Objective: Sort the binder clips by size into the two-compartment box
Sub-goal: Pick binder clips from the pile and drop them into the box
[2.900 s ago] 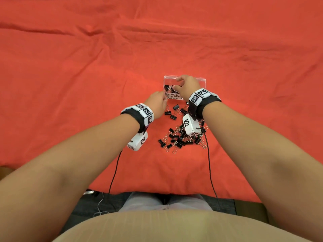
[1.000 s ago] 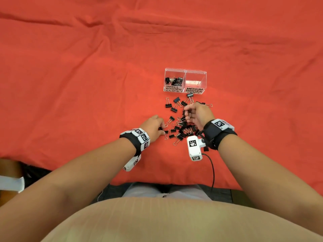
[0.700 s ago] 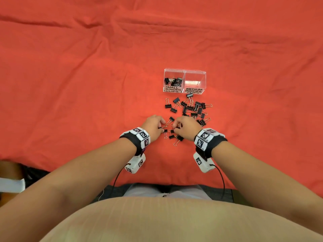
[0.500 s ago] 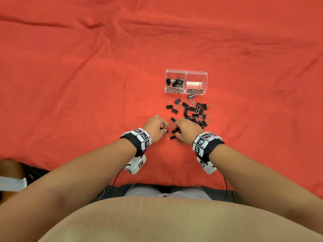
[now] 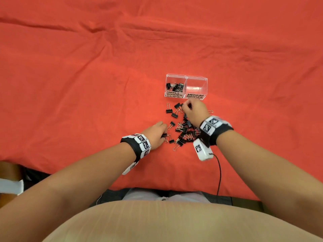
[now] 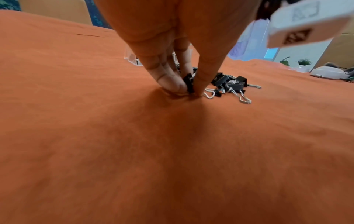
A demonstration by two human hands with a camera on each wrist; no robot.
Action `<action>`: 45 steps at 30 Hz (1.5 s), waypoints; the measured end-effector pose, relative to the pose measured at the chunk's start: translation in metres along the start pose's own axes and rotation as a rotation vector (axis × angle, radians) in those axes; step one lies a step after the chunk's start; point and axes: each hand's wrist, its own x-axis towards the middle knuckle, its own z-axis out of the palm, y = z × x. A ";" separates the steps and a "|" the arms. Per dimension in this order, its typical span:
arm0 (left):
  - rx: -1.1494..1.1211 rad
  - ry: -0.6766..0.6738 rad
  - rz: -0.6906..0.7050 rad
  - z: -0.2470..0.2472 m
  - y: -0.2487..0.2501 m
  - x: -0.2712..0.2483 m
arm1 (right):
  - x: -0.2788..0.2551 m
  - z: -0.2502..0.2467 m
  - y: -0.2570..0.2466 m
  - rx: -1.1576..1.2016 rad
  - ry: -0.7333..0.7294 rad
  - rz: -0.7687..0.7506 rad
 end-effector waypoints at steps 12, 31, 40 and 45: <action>-0.074 -0.016 0.011 0.000 0.004 -0.004 | 0.077 -0.026 -0.045 -0.147 0.030 0.013; -0.075 0.040 0.084 -0.027 -0.001 0.006 | -0.009 0.052 0.029 -0.328 -0.251 -0.287; -0.361 0.478 -0.184 -0.106 0.021 0.087 | -0.019 0.018 0.036 0.198 -0.070 0.038; -0.296 0.467 -0.278 -0.116 0.028 0.114 | -0.022 0.006 0.036 0.611 -0.191 0.288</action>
